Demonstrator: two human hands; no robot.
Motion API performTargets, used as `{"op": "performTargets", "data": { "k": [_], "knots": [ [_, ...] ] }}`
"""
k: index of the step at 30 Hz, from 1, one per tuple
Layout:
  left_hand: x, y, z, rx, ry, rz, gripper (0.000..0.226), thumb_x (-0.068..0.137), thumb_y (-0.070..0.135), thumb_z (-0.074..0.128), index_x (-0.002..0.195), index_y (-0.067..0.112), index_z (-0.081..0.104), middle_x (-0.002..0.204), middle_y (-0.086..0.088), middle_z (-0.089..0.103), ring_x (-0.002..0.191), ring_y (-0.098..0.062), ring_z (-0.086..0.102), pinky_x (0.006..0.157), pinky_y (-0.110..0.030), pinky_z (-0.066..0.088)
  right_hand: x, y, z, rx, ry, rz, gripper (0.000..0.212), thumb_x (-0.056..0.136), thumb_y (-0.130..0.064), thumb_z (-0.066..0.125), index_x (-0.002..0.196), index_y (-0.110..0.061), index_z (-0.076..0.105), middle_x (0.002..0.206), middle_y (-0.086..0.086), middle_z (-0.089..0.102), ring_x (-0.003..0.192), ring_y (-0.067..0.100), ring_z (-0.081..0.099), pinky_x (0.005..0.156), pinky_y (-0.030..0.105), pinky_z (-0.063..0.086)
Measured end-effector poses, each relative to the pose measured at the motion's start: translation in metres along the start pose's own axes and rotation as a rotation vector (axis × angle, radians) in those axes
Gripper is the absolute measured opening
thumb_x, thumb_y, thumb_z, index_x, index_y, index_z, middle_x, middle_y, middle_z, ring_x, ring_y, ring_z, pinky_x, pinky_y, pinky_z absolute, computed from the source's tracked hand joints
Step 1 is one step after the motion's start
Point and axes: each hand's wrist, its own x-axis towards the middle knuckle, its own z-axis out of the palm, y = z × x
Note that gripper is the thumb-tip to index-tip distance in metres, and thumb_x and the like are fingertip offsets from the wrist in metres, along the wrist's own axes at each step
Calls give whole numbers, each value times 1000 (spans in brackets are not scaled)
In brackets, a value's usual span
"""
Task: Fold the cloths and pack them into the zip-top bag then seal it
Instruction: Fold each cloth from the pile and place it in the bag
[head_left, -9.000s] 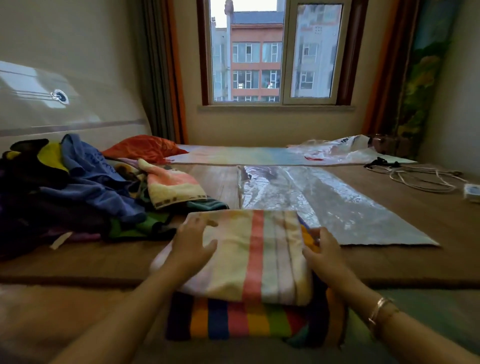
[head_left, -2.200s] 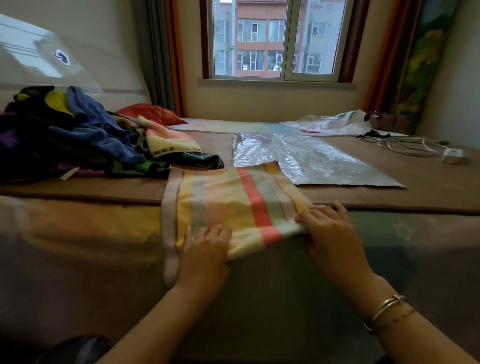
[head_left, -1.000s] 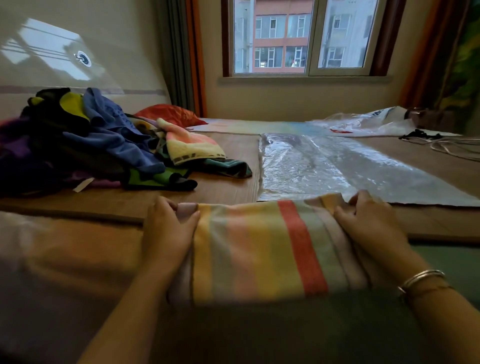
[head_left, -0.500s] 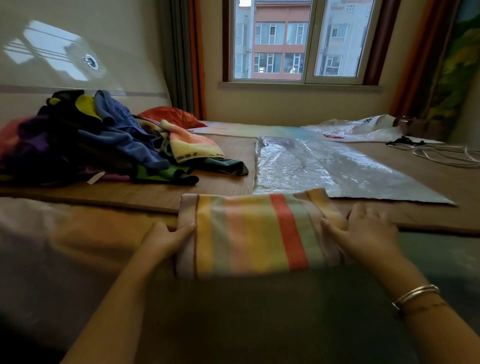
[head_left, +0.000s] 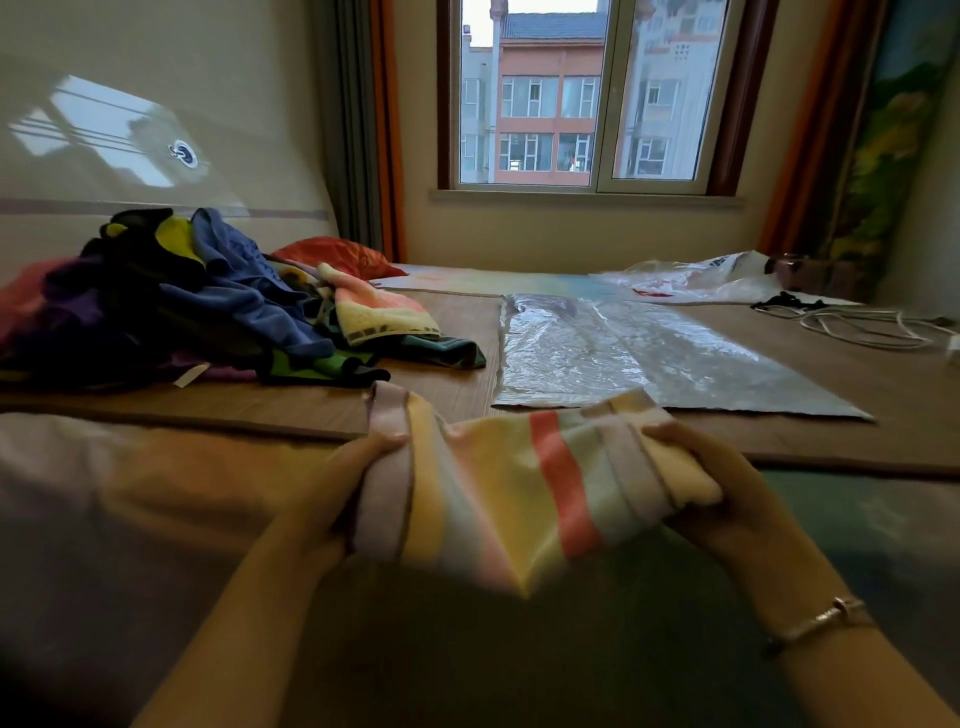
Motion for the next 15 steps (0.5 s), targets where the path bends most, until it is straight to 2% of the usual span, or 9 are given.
{"op": "performTargets", "data": {
  "k": [2,3,5,6,7,9,11,13,15],
  "knots": [
    [-5,-2,11,2,-52,52,25,96,26,49,108,7,61,76,-6,63,72,-19,61,68,-34,49,-3,4,14,-1,-28,-18,32,89,-11,50,70,-2,75,66,11,68,54,16,66,48,23,54],
    [-8,-3,17,6,-84,69,19,95,26,51,99,11,62,75,-4,65,69,-18,62,65,-32,50,-4,8,23,-37,-36,-17,31,89,-10,51,70,-1,74,66,11,66,55,18,65,47,24,53],
    [-8,-8,28,12,-144,106,15,94,23,52,98,14,63,77,-2,69,68,-16,67,61,-28,53,-5,19,44,-174,-41,-51,17,83,-11,60,91,3,67,72,16,61,60,27,57,52,31,49],
    [-7,-12,34,16,-163,131,16,93,20,53,103,14,64,80,-3,72,70,-14,69,60,-26,54,-3,26,51,-231,-46,-113,26,79,-11,62,101,3,63,78,19,58,65,29,53,55,33,45],
    [-9,-14,42,26,-178,154,19,92,17,54,108,15,64,84,-3,73,74,-13,71,61,-24,55,0,33,57,-259,-70,-173,27,79,-10,61,105,0,62,82,20,58,69,30,54,59,35,46],
    [-8,-21,52,33,-197,201,22,92,14,54,112,16,63,89,-4,75,82,-14,71,65,-24,55,1,43,69,-333,-101,-267,18,83,-11,60,101,-13,65,92,15,67,83,28,64,74,40,52],
    [-8,-23,57,6,-183,237,26,90,18,55,115,12,62,96,-11,73,89,-22,71,73,-32,56,3,49,74,-419,-107,-339,16,79,-22,60,94,-20,65,95,12,68,91,25,65,84,44,52],
    [-7,-23,57,-52,-181,251,36,87,27,56,117,7,61,103,-21,70,95,-32,68,84,-44,54,3,51,78,-487,-148,-405,18,82,-24,57,98,-20,63,93,7,67,88,18,64,80,38,52],
    [-6,-21,56,-97,-178,269,40,88,33,55,116,6,63,105,-24,68,99,-35,67,90,-47,52,3,54,81,-621,-198,-455,43,81,-33,54,121,-20,56,95,-5,69,89,8,66,76,26,52]
  ]
}}
